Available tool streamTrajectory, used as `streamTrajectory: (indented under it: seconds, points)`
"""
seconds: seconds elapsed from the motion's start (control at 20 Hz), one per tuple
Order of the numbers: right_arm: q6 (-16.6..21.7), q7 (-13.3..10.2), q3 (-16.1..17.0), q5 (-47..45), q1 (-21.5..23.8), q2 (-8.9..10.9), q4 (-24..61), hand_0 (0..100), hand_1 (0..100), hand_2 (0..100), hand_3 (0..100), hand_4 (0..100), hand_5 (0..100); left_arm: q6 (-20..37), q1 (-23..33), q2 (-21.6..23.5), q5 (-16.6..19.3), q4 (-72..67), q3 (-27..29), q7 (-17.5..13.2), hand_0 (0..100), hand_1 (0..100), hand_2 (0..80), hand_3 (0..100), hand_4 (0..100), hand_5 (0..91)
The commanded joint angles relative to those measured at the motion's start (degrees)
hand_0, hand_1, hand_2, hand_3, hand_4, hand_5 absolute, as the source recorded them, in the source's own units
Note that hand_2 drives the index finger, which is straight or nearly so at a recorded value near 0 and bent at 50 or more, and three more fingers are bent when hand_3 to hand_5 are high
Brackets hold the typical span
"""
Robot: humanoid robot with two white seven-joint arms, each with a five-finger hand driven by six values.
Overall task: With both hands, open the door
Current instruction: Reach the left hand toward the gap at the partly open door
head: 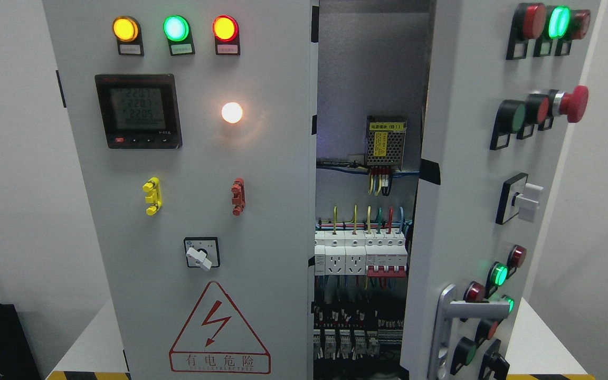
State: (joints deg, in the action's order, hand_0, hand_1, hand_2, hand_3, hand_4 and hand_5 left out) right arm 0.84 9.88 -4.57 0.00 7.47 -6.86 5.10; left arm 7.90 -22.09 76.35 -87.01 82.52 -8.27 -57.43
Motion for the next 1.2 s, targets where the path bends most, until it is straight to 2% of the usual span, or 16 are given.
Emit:
streamTrajectory:
  seconds: [0.0,0.1,0.3,0.5,0.7,0.85,1.0,1.15]
  points:
    - [0.04,0.14,0.00,-1.76,0.00,0.00,0.00,12,39,0,0,0,0,0.01,-19.55,-5.51,1.41,2.47,-36.27,-0.05,12,39,0.0,0,0,0.0]
    - [0.04,0.14,0.00,-1.76,0.00,0.00,0.00,12,39,0,0,0,0,-0.08,-24.47,-6.39,-0.17,2.55,-41.63,-0.05,12,39,0.0,0,0,0.0]
    - [0.04,0.14,0.00,-1.76,0.00,0.00,0.00,12,39,0,0,0,0,-0.08,-38.79,-6.83,-5.00,3.43,-56.91,0.04,12,39,0.0,0,0,0.0]
    - [0.04,0.14,0.00,-1.76,0.00,0.00,0.00,12,39,0,0,0,0,-0.08,-47.33,-8.58,-5.36,4.75,-65.90,0.04,12,39,0.0,0,0,0.0]
    - [0.03,0.14,0.00,-1.76,0.00,0.00,0.00,12,39,0,0,0,0,-0.17,-52.17,-11.74,-5.54,4.75,-71.09,0.04,12,39,0.0,0,0,0.0]
    - [0.04,0.14,0.00,-1.76,0.00,0.00,0.00,12,39,0,0,0,0,-0.87,-53.06,-14.03,-6.67,4.23,-71.02,0.04,12,39,0.0,0,0,0.0]
    - [0.04,0.14,0.00,-1.76,0.00,0.00,0.00,12,39,0,0,0,0,-2.36,-53.24,-13.95,-8.96,4.92,-71.01,0.04,12,39,0.0,0,0,0.0]
    - [0.04,0.14,0.00,-1.76,0.00,0.00,0.00,12,39,0,0,0,0,-2.63,-53.41,-14.13,-9.14,5.37,-71.19,0.04,12,39,0.0,0,0,0.0]
